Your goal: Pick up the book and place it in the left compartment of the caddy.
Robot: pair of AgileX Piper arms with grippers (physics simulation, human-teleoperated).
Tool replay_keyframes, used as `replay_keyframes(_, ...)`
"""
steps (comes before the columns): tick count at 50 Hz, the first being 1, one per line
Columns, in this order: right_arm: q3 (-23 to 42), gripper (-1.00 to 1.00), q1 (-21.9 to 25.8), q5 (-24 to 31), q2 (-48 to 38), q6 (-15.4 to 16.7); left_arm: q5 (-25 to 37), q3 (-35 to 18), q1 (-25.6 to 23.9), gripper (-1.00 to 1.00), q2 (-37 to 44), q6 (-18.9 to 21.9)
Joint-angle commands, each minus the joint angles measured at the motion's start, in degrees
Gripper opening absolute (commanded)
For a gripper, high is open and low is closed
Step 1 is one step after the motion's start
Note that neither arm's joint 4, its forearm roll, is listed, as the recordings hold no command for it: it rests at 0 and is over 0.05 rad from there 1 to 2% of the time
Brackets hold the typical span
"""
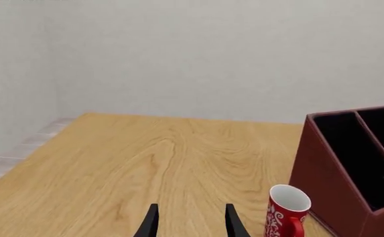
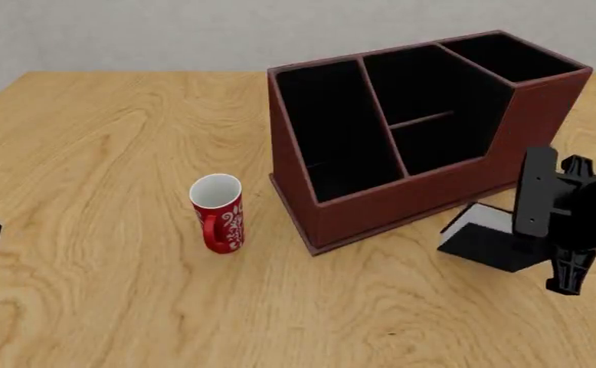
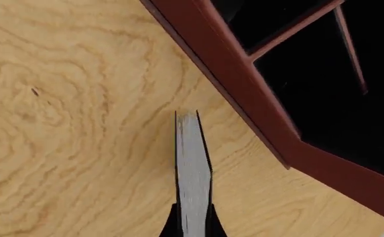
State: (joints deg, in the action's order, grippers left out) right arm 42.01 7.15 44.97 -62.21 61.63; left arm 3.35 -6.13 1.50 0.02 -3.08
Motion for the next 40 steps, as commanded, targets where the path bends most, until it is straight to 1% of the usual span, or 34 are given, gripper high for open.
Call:
replay_keyframes(1,-1.44,-1.0,1.52,7.02,7.87,-1.41,0.23,-0.79,-0.53,1.0,-0.01,-0.39)
replay_keyframes(2,-1.44,-1.0,1.52,7.04,7.89,-1.41,0.23,-0.79,-0.53,1.0,-0.01,-0.39)
replay_keyframes(4,-1.49,-1.0,1.42,8.92,9.89,-1.02,0.45,-1.16,-0.6,1.0,-0.01,-0.5)
replay_keyframes(6,-0.5,-1.0,2.22,10.74,11.06,-2.0,0.49,-1.36,-0.61,1.0,-0.01,-0.52)
replay_keyframes(7,-0.31,-1.0,1.52,11.33,12.03,-1.26,0.44,-1.4,-0.61,1.0,-0.01,-0.6)
replay_keyframes(9,0.81,-1.0,2.73,13.42,13.16,-2.36,0.4,-1.45,-0.71,1.0,-0.01,-0.67)
replay_keyframes(10,1.85,-1.0,1.67,13.96,13.59,-2.32,0.42,-1.54,-0.73,1.0,-0.01,-0.81)
replay_keyframes(11,3.19,-1.0,1.12,14.98,12.56,-4.17,0.43,-1.59,-0.8,1.0,-0.01,-0.87)
replay_keyframes(12,3.21,-1.0,1.12,15.0,12.55,-4.18,0.43,-1.6,-0.8,1.0,-0.01,-0.87)
replay_keyframes(13,5.59,-1.0,4.49,17.9,14.1,-6.93,0.43,-1.63,-0.87,1.0,-0.01,-0.95)
replay_keyframes(15,6.55,-1.0,5.14,18.84,14.64,-7.32,0.37,-1.64,-1.0,1.0,-0.01,-1.02)
replay_keyframes(16,9.94,-1.0,5.45,21.22,14.19,-10.56,0.31,-1.65,-1.19,1.0,-0.01,-1.11)
replay_keyframes(17,8.83,-1.0,3.95,21.92,15.91,-6.95,0.29,-1.67,-1.29,1.0,-0.01,-1.12)
replay_keyframes(18,8.82,-1.0,3.94,21.93,15.93,-6.94,0.29,-1.67,-1.29,1.0,-0.01,-1.12)
replay_keyframes(19,11.83,-1.0,3.74,24.62,15.43,-8.79,0.28,-1.73,-1.41,1.0,-0.01,-1.25)
replay_keyframes(21,12.83,-1.0,3.64,24.91,15.53,-8.78,0.28,-1.75,-1.46,1.0,-0.01,-1.33)
replay_keyframes(22,14.86,-1.0,6.99,24.92,14.09,-13.2,0.26,-1.85,-1.57,1.0,-0.01,-1.44)
replay_keyframes(23,16.37,-1.0,8.38,24.93,13.36,-15.45,0.25,-1.94,-1.68,1.0,-0.01,-1.5)
replay_keyframes(24,16.38,-1.0,8.39,24.93,13.35,-15.46,0.25,-1.94,-1.68,1.0,-0.01,-1.5)
replay_keyframes(25,18.12,-1.0,7.57,24.93,11.84,-17.9,0.32,-2.04,-1.85,1.0,-0.01,-1.64)
replay_keyframes(26,18.14,-1.0,7.58,24.93,11.82,-17.91,0.32,-2.04,-1.85,1.0,-0.01,-1.64)
replay_keyframes(27,19.09,-1.0,11.47,24.93,11.7,-20.54,0.33,-2.11,-1.97,1.0,-0.01,-1.65)
replay_keyframes(28,20.23,-1.0,13.08,24.93,11.09,-22.81,0.31,-2.12,-2.04,1.0,-0.01,-1.66)
replay_keyframes(29,21.21,-1.0,11.75,24.93,9.71,-24.66,0.33,-2.19,-2.14,1.0,-0.01,-1.71)
replay_keyframes(30,22.32,-1.0,14.45,24.93,9.64,-26.32,0.38,-2.29,-2.17,1.0,-0.01,-1.71)
replay_keyframes(31,22.01,-1.0,13.54,24.93,9.5,-25.48,0.47,-2.43,-2.19,1.0,-0.01,-1.72)
replay_keyframes(32,23.9,-1.0,16.77,24.93,8.55,-29.83,0.63,-2.64,-2.21,1.0,-0.01,-1.77)
replay_keyframes(33,23.92,-1.0,16.78,24.93,8.53,-29.84,0.63,-2.64,-2.21,1.0,-0.01,-1.77)
replay_keyframes(34,25.7,-1.0,19.35,24.93,7.42,-33.94,0.71,-2.75,-2.25,1.0,-0.01,-1.77)
replay_keyframes(35,26.9,-1.0,19.72,24.93,6.91,-35.01,0.76,-2.87,-2.27,1.0,-0.01,-1.67)
replay_keyframes(36,26.91,-1.0,19.72,24.93,6.9,-35.01,0.76,-2.87,-2.27,1.0,-0.01,-1.67)
replay_keyframes(37,28.17,-1.0,21.92,24.93,6.26,-38.0,0.77,-2.89,-2.26,1.0,-0.01,-1.77)
replay_keyframes(39,29.93,-1.0,22.39,24.93,5.4,-39.74,0.79,-3.04,-2.33,1.0,-0.01,-1.62)
replay_keyframes(40,30.21,-1.0,21.29,24.93,5.03,-39.28,0.83,-3.11,-2.3,1.0,-0.01,-1.71)
